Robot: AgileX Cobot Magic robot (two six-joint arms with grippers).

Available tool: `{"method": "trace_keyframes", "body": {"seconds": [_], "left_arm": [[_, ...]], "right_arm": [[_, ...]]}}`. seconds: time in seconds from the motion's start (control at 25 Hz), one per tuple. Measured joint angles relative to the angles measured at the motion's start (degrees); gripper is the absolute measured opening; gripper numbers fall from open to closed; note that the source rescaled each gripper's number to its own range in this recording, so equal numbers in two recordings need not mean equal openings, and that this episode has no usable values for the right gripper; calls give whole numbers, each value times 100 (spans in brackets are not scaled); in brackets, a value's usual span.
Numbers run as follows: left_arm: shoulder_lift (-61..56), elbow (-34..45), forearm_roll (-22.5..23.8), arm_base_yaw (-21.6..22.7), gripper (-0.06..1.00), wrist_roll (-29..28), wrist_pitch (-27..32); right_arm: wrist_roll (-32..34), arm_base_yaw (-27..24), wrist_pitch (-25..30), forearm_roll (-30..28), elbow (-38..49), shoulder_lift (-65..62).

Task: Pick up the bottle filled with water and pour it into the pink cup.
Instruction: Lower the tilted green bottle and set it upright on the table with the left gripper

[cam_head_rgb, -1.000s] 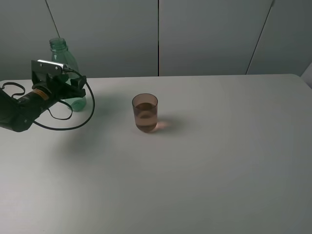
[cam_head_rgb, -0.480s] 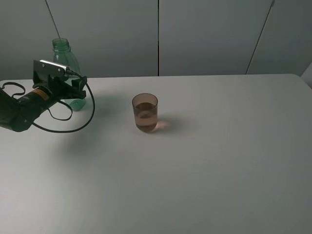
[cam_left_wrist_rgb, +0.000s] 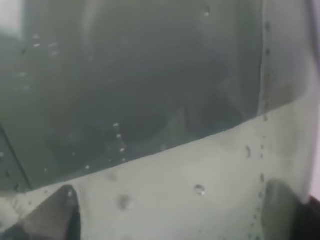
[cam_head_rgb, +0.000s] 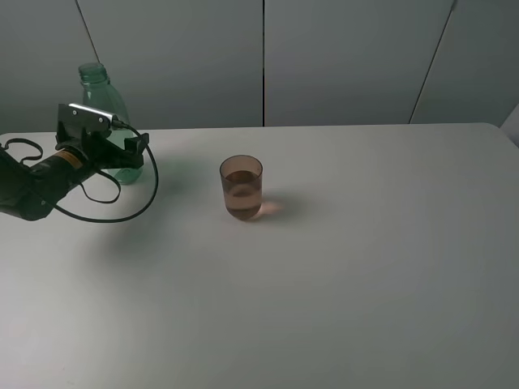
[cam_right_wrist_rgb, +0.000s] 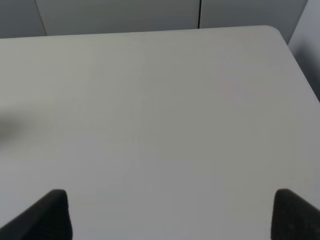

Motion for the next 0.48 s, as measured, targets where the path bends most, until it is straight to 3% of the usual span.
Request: {"method": "trace_keyframes", "body": {"seconds": [0.48], "left_arm": [[0,0,0,0,100,0,136]], "right_arm": [[0,0,0,0,0,0]]}}
